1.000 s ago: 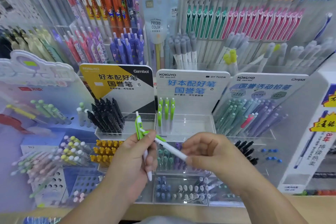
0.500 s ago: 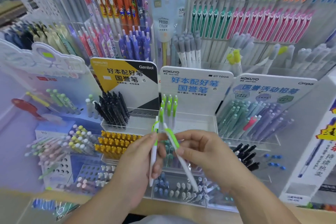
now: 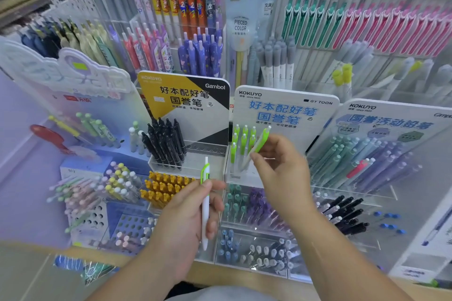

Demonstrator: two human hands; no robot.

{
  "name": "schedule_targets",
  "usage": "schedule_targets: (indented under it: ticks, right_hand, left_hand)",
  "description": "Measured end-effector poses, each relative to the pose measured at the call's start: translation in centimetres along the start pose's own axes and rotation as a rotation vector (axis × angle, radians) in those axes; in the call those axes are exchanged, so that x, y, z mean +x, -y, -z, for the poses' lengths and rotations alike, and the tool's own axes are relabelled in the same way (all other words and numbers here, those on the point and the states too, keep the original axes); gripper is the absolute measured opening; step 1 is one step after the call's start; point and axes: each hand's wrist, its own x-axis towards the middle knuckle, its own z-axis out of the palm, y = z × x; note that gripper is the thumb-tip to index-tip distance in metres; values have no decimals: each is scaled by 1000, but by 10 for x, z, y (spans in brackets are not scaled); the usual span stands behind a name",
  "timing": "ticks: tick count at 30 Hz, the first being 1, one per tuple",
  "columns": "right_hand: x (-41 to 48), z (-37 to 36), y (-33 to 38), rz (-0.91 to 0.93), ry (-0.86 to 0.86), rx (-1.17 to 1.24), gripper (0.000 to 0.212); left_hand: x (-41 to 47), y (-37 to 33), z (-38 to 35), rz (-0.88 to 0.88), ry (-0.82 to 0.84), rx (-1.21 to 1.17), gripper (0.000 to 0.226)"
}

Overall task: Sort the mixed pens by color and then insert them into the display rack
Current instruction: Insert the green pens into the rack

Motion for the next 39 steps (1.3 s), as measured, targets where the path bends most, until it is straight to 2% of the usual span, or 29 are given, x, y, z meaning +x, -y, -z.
schedule_targets:
  ticks: [5, 12, 17, 19, 28, 34, 39]
  right_hand:
    - [-2, -13, -11, 48, -18, -32, 33]
    - [-2, -17, -14, 149, -4, -159, 30]
    - [-5, -21, -23, 223, -1, -304, 64]
    - [-5, -22, -25, 252, 12, -364, 71]
    - [-5, -31, -35, 250, 41, -529, 70]
    - [-4, -33, -37, 239, 42, -605, 68]
    - [-12, -20, -23, 203, 11, -467, 60]
  left_hand:
    - [3, -1, 6, 15, -7, 8, 30]
    - [2, -2, 12, 39, 2, 6, 28]
    - [2, -1, 14, 47, -1, -6, 29]
    - [1, -1, 14, 49, 1, -11, 30]
    - [-2, -4, 15, 54, 31, -26, 30]
    - [-2, -5, 12, 81, 38, -58, 42]
    - [1, -6, 7, 93, 36, -56, 40]
